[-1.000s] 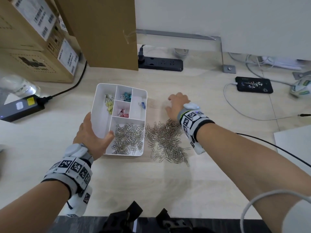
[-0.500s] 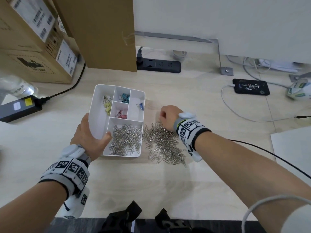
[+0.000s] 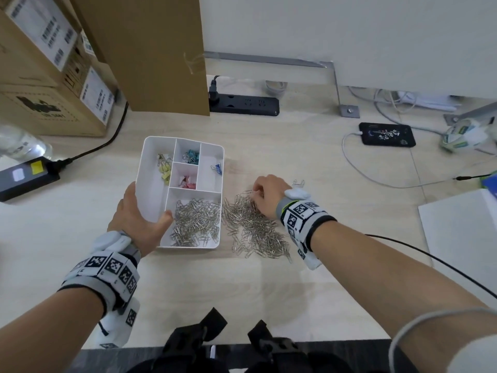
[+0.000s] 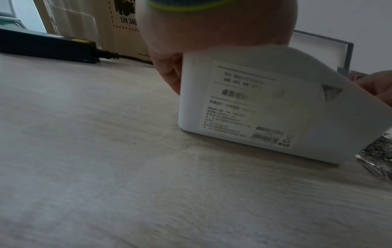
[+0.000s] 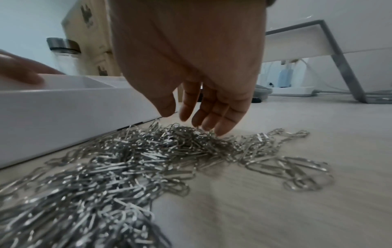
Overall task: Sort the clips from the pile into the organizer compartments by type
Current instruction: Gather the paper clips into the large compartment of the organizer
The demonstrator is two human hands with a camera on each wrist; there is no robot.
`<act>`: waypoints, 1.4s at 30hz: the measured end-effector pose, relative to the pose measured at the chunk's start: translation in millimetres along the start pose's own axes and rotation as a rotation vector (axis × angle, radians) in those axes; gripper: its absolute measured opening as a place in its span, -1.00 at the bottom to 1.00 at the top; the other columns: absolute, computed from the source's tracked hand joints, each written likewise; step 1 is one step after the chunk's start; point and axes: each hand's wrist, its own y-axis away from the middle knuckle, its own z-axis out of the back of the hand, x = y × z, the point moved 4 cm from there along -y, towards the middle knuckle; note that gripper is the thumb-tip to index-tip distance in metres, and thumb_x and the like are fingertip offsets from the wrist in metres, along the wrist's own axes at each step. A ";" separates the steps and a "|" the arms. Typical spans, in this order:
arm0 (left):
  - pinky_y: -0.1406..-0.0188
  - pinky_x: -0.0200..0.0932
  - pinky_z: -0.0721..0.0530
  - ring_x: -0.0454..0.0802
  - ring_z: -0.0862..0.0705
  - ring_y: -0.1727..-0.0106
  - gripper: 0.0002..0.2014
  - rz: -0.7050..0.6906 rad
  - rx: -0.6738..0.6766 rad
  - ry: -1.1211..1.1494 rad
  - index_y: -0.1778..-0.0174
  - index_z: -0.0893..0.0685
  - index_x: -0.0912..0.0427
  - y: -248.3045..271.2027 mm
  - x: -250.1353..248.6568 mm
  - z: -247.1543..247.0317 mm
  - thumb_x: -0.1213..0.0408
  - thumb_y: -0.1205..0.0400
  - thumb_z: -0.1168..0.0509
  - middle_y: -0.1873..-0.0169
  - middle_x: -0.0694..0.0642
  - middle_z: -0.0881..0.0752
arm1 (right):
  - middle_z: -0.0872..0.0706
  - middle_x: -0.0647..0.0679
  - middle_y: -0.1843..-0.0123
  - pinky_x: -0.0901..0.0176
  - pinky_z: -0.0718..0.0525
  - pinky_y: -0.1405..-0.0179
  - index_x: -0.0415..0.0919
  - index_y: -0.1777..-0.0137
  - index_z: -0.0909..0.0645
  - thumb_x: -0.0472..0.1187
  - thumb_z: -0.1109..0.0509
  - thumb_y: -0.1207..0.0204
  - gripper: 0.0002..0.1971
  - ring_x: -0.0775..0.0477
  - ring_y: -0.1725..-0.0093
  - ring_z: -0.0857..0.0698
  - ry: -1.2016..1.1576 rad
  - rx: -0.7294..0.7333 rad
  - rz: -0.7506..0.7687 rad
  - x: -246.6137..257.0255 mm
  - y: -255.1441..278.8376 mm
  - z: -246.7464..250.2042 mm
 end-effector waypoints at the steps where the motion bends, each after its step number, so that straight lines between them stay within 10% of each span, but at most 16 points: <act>1: -0.02 0.23 -0.68 0.31 -0.63 -0.06 -0.10 -0.004 0.005 -0.001 -0.57 -0.20 -0.04 0.3 -0.6 0.3 -0.22 -0.32 -0.34 -0.24 0.21 -0.59 | -0.64 -0.05 -0.10 -0.02 -0.72 0.02 -0.07 -0.14 -0.59 0.00 -0.31 -0.59 -0.78 -0.09 0.03 -0.67 -0.016 -0.036 -0.037 -7.6 0.4 4.8; 9: 0.01 0.18 -0.67 0.30 -0.63 -0.05 -0.14 -0.044 0.017 -0.017 -0.57 -0.18 -0.08 -0.9 -1.5 -0.5 -0.16 -0.39 -0.40 -0.22 0.22 -0.60 | -0.47 -0.18 -0.27 -0.14 -0.61 -0.22 -0.09 -0.25 -0.49 0.05 -0.23 -0.57 -0.67 -0.22 -0.21 -0.53 0.023 -0.097 -0.472 -86.5 -2.3 30.4; 22: -0.07 0.26 -0.70 0.31 -0.65 -0.09 -0.07 -0.021 0.028 -0.011 -0.59 -0.16 -0.09 -1.6 0.0 -1.3 -0.28 -0.30 -0.31 -0.24 0.19 -0.60 | -0.69 -0.03 -0.04 0.13 -0.69 0.15 -0.09 -0.12 -0.59 -0.11 -0.27 -0.62 -0.85 -0.05 0.11 -0.68 -0.166 -0.062 -0.131 -13.4 6.5 -1.4; 28: -0.06 0.26 -0.70 0.29 -0.64 -0.10 -0.07 -0.018 0.033 -0.006 -0.59 -0.15 -0.09 -1.3 0.4 -1.1 -0.26 -0.31 -0.32 -0.26 0.18 -0.59 | -0.52 -0.16 -0.30 -0.04 -0.59 -0.24 -0.11 -0.33 -0.50 -0.06 -0.25 -0.61 -0.68 -0.19 -0.23 -0.55 0.007 -0.064 -0.266 -25.3 -15.0 16.5; 35: -0.07 0.20 -0.67 0.32 -0.62 -0.12 -0.06 -0.002 0.019 -0.004 -0.62 -0.15 -0.05 1.9 -1.4 0.2 -0.21 -0.32 -0.33 -0.28 0.23 -0.58 | -0.72 -0.01 -0.06 0.04 -0.74 -0.01 -0.06 -0.09 -0.63 -0.01 -0.33 -0.59 -0.81 -0.05 0.02 -0.72 -0.096 0.039 -0.063 2.8 1.8 -15.3; 42: -0.05 0.16 -0.66 0.31 -0.62 -0.10 -0.12 -0.009 0.021 -0.018 -0.62 -0.14 -0.07 1.6 -0.5 -0.1 -0.12 -0.44 -0.43 -0.26 0.23 -0.58 | -0.44 -0.09 -0.30 -0.17 -0.63 -0.10 0.11 -0.43 -0.26 0.42 -0.35 -0.29 -0.23 -0.17 -0.25 -0.48 0.214 0.104 0.071 10.5 34.8 -30.8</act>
